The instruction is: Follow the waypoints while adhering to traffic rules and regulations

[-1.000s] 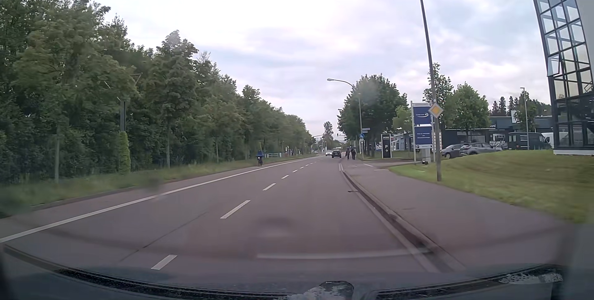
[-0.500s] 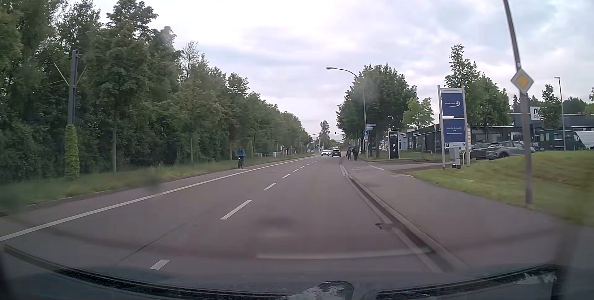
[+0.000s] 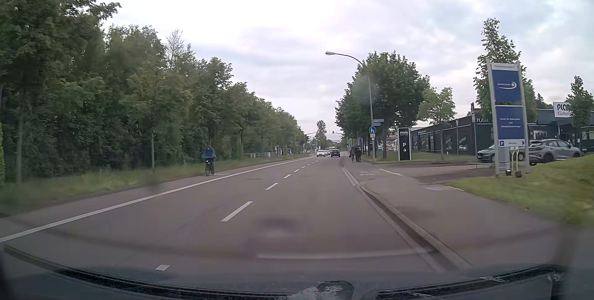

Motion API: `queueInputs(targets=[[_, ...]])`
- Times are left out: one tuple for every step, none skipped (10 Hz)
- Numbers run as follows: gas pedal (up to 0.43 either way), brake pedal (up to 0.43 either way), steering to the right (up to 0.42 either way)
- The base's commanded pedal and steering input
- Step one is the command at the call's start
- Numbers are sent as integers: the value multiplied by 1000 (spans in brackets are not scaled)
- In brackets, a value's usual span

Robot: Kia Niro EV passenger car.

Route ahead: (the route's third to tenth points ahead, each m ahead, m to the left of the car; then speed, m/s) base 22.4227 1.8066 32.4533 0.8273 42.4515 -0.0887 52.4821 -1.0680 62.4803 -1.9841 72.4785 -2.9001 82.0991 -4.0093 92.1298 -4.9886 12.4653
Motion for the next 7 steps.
queueInputs(targets=[[87, 0, 7], [87, 0, 7], [87, 0, 8], [87, 0, 8], [87, 0, 9], [87, 0, 10], [87, 0, 11]])
